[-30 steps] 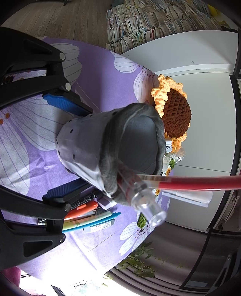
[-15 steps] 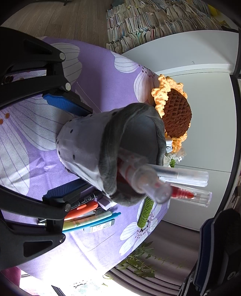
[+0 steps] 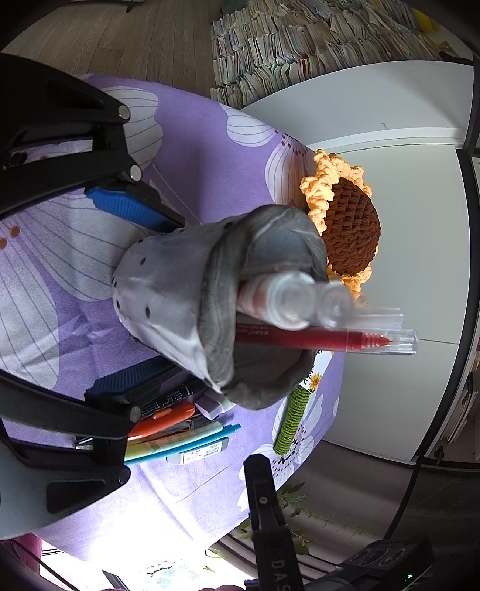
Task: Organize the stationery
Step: 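Lift the red pen into the grey cup and open the right tool, then grasp the blue pen with the right tool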
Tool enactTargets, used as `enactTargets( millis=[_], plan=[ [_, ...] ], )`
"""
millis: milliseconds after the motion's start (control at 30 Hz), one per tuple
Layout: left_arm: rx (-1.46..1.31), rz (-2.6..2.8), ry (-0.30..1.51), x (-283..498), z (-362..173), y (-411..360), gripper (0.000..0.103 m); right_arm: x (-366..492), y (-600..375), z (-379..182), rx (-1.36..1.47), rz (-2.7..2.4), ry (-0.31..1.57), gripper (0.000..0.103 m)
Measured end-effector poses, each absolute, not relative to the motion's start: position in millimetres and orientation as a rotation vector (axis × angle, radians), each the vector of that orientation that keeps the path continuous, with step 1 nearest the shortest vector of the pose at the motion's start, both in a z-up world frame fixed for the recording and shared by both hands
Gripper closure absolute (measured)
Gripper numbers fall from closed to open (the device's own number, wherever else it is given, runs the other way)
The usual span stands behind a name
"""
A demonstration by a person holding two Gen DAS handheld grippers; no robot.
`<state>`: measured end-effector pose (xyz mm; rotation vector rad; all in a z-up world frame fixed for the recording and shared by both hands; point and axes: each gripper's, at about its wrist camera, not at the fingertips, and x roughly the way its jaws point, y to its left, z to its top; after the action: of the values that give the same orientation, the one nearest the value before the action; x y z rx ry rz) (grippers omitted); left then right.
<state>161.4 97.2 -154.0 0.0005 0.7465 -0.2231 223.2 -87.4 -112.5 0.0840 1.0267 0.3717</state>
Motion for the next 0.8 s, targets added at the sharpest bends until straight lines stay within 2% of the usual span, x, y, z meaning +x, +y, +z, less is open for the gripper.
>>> enactTargets(
  millis=[133, 400, 800],
  plan=[
    [0.001, -0.223, 0.746, 161, -154, 97, 0.034, 239, -98, -139, 0.139, 0.319, 1.125, 0.088],
    [0.001, -0.223, 0.746, 161, -154, 97, 0.034, 265, -106, -162, 0.193, 0.241, 1.204, 0.088],
    [0.001, -0.223, 0.746, 161, -154, 97, 0.034, 276, -81, -167, 0.075, 0.228, 1.257, 0.088]
  ],
)
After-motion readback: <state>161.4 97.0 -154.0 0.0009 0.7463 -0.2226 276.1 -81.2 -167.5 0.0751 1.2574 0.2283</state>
